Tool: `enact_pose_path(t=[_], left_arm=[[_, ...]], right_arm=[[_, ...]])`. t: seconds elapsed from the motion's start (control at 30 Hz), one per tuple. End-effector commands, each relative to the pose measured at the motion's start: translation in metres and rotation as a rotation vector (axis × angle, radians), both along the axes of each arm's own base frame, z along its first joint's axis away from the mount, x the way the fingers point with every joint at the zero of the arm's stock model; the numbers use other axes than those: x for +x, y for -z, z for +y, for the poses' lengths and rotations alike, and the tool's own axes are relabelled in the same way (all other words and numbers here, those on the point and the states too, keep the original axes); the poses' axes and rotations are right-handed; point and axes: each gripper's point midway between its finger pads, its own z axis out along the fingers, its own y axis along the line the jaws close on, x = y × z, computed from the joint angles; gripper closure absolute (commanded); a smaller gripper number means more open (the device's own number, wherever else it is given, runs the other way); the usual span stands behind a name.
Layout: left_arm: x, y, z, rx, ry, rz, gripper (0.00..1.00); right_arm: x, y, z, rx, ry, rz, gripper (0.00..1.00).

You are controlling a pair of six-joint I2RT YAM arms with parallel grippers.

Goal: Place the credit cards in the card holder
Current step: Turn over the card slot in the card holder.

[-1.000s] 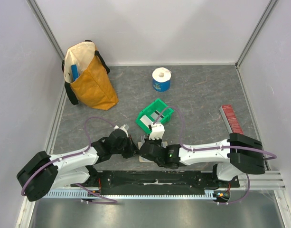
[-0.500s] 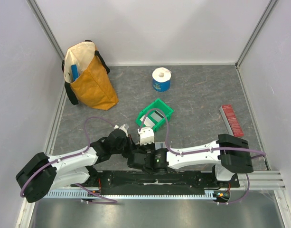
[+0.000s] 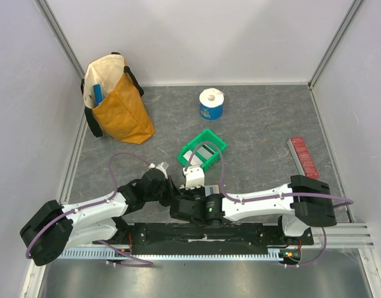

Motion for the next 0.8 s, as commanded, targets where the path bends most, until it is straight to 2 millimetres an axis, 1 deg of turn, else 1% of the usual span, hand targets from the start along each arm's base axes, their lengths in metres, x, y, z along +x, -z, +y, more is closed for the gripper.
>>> enact_pose_path(t=[0.0,0.13,0.3,0.37,0.63,0.77], left_arm=[[0.004,-0.008,-0.003,-0.026,-0.014,-0.012,0.98],[0.004,-0.008,-0.004,-0.028,-0.013,-0.012,0.98],[0.005,-0.01,-0.004,-0.031,-0.015,-0.015,0.98],[0.005,-0.01,-0.004,-0.03,-0.015,-0.014,0.98],[0.004,-0.007,-0.002,-0.022,-0.019,-0.009,0.98],[0.003,-0.005,-0.002,-0.017,-0.018,-0.005,0.98]], right_arm=[[0.001,-0.026,0.015,0.196,-0.018,0.027,1.0],[0.005,-0.023,0.014,0.206,-0.013,0.043,1.0],[0.004,-0.012,0.015,0.198,-0.017,0.061,1.0],[0.005,-0.01,0.012,0.189,-0.011,0.06,1.0],[0.008,-0.023,0.007,0.22,0.002,0.04,1.0],[0.014,-0.02,-0.001,0.226,0.03,0.04,1.0]])
